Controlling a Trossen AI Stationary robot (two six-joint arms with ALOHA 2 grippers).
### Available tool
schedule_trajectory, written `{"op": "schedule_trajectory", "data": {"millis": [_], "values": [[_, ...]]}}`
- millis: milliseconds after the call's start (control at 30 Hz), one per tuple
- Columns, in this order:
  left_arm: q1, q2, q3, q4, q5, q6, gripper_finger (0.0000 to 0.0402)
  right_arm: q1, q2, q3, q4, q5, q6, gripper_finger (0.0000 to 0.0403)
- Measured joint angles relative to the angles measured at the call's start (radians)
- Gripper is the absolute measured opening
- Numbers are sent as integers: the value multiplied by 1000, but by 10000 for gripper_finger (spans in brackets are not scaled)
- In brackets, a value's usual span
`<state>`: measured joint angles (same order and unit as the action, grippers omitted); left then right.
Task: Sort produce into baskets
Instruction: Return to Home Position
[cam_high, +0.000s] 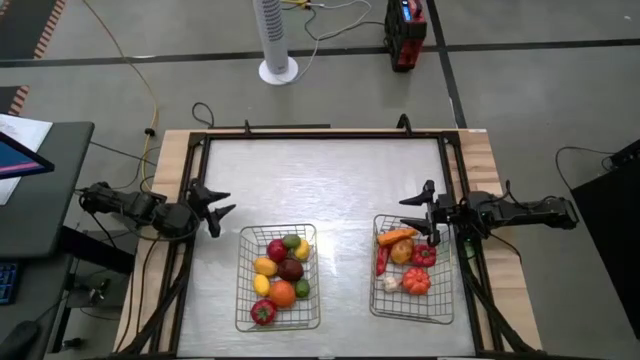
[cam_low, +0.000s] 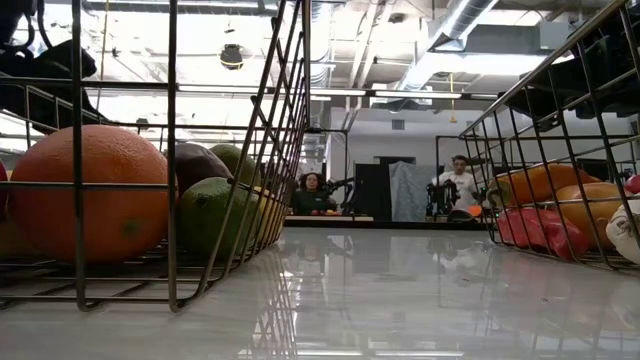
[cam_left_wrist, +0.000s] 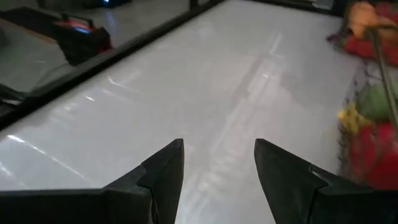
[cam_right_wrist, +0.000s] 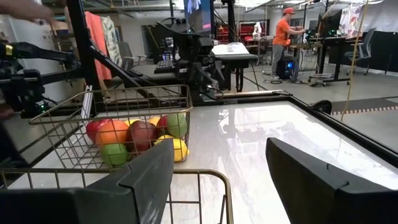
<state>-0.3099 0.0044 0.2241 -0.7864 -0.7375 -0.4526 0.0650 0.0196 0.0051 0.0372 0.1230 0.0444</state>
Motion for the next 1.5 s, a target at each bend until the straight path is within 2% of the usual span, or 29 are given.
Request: {"op": "schedule_trajectory", "data": {"millis": [133, 300, 1500], "values": [[0, 0, 0, -11, 66, 0, 183, 0, 0, 0, 0, 0, 0, 282], [0, 0, 0, -11, 102, 0, 183, 0, 0, 0, 0, 0, 0, 282], [0, 0, -1, -10, 103, 0, 183, 0, 0, 0, 0, 1, 0, 282]]}}
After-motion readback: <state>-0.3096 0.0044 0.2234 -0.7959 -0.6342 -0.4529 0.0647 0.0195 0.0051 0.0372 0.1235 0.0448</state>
